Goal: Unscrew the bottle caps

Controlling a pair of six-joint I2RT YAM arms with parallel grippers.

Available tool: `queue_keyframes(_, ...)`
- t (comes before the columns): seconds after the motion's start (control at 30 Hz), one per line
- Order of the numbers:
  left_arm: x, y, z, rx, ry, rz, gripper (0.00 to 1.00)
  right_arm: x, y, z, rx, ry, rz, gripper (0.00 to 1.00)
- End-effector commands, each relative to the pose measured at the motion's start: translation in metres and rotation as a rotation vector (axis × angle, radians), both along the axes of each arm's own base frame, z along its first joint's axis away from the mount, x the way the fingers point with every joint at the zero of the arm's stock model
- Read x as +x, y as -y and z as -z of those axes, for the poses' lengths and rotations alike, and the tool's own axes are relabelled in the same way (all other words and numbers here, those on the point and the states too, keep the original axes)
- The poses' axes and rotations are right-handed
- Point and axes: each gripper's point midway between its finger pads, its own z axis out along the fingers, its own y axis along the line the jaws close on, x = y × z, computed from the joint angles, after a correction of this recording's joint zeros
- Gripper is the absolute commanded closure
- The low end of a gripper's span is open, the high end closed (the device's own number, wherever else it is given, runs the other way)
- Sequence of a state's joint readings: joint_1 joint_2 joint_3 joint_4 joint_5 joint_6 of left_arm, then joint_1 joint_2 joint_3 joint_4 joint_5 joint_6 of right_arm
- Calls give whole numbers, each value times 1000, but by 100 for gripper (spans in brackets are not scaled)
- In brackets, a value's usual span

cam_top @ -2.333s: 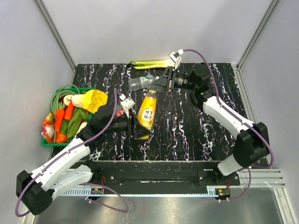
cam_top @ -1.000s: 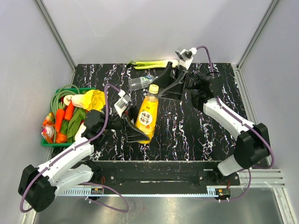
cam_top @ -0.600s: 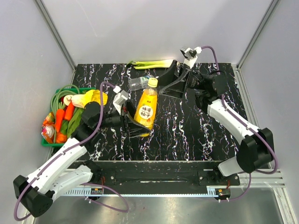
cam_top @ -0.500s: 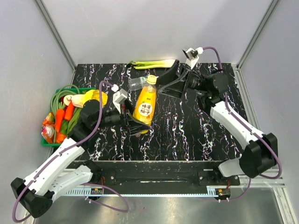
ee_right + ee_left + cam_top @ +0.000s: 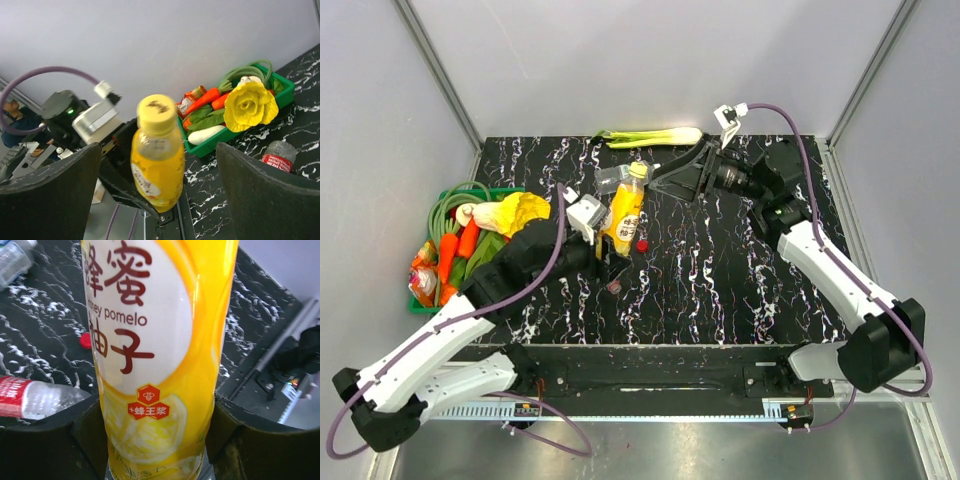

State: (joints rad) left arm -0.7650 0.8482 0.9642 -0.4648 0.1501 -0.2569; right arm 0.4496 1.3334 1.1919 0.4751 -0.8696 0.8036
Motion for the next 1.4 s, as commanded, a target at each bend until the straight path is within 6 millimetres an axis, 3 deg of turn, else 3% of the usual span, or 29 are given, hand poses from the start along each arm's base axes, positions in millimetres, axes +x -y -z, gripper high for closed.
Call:
queue_keyframes(0.0,23,-22,-16,144,133,-224,80,12,-1,-11,2,7,41,0)
queue_keyframes(0.4,26,-12,-2,421,216,-372,82,13,-11,-1,16,-37,-14,1)
queue_keyframes(0.63,26,-5,2,429,207,-376,82,14,-12,5,12,-77,-20,14)
queue_keyframes(0.73,25,-6,3,427,204,-376,82,16,-12,7,17,-100,-18,23)
queue_keyframes(0.93,24,-4,7,432,199,-365,82,18,-14,9,37,-137,-34,55)
queue_keyframes(1.13,23,-4,14,443,188,-360,82,20,-13,10,50,-158,-12,76)
queue_keyframes(1.3,20,-1,21,447,176,-335,82,19,-13,14,37,-152,-13,100)
queue_keyframes(1.37,18,2,26,443,167,-321,82,18,-13,15,32,-146,-20,100)
